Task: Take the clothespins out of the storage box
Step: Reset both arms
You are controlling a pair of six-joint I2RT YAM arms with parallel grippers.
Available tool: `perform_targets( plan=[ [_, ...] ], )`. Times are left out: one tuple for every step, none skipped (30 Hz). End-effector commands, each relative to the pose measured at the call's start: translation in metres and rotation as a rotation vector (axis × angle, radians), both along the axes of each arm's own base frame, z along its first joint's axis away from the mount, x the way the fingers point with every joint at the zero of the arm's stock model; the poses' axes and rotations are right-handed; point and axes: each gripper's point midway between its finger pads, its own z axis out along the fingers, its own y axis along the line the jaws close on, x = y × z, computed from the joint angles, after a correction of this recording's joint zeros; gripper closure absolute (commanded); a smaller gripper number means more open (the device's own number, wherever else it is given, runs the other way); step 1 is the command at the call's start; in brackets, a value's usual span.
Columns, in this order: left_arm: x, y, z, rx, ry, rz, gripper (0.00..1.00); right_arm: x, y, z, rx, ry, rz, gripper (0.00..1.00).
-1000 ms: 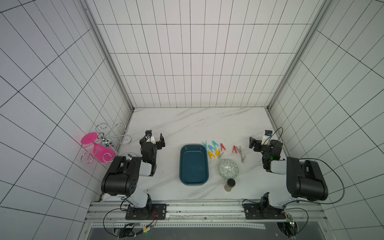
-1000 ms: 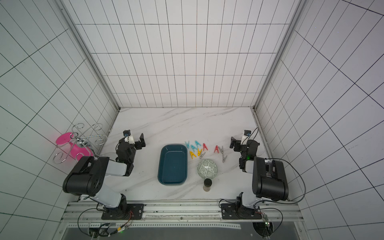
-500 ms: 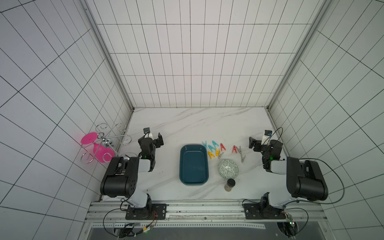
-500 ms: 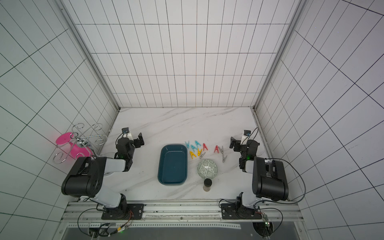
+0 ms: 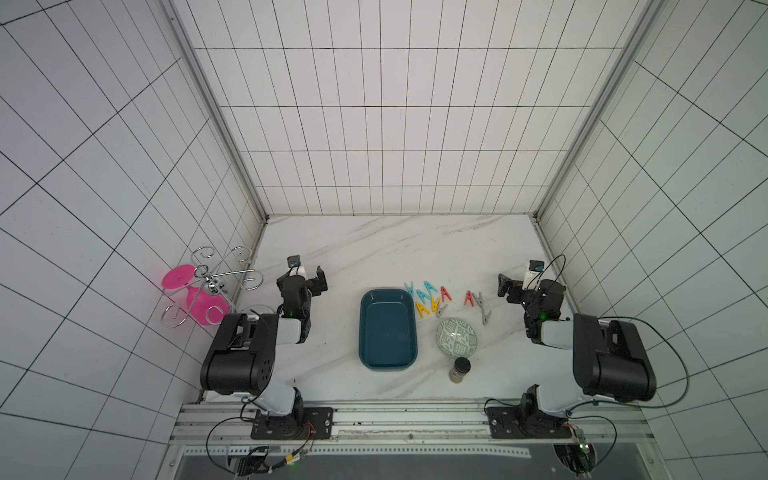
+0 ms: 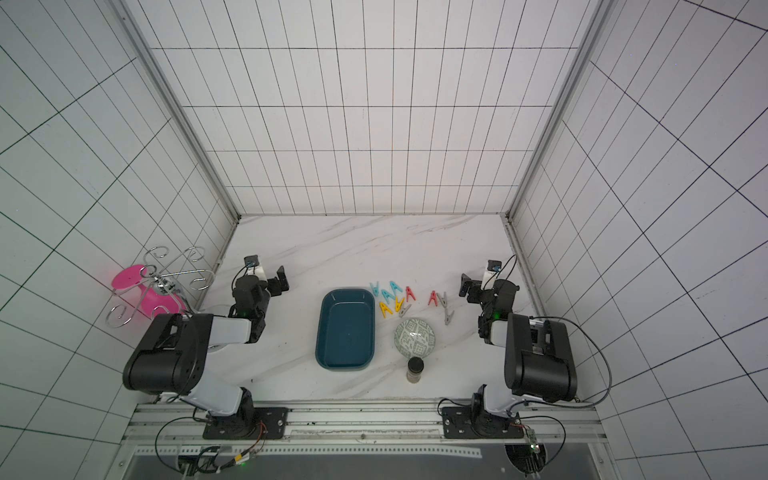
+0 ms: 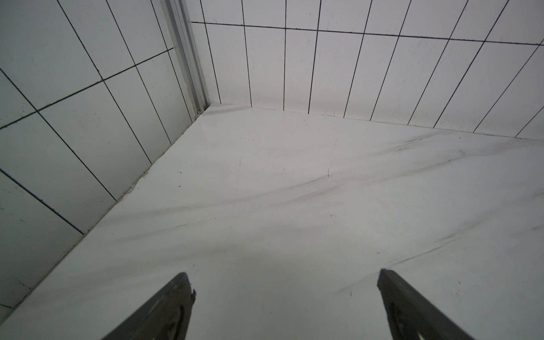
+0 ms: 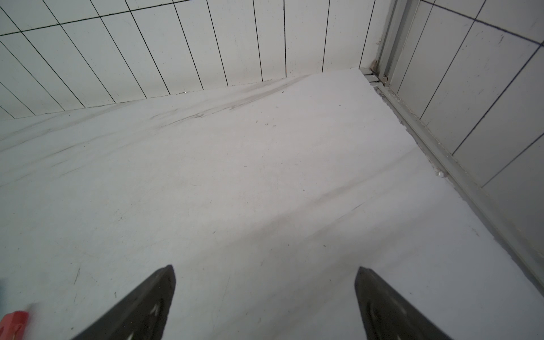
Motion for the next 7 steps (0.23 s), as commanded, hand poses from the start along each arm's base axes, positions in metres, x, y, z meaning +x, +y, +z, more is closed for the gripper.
perform_targets(
  plan=[
    [0.0041,-0.0002,0.0094,-0.010,-0.023,-0.005,0.01,0.0018,-0.0014,0.0020,-0.003,-0.009,0.006,0.01],
    [0.0041,-0.0005,0.0095,-0.011,-0.023,-0.006,0.01,0.0019,-0.0014,0.0020,-0.003,-0.008,0.006,0.01],
    [0.0039,-0.0004,0.0090,-0.011,-0.022,-0.005,0.01,0.0017,-0.0014,0.0016,-0.003,-0.008,0.006,0.01],
    [0.0038,-0.0006,0.0095,-0.011,-0.023,-0.006,0.01,0.0019,-0.0014,0.0020,-0.003,-0.009,0.006,0.01],
    [0.0037,-0.0004,0.0097,-0.011,-0.023,-0.005,0.01,0.0018,-0.0016,0.0016,-0.003,-0.007,0.005,0.02],
    [0.0039,-0.0011,0.0096,-0.011,-0.023,-0.008,0.01,0.0017,-0.0014,0.0016,-0.003,-0.007,0.006,0.01],
    [0.0037,-0.0006,0.0093,-0.011,-0.022,-0.007,0.01,0.0019,-0.0014,0.0023,-0.003,-0.009,0.006,0.02]
  ],
)
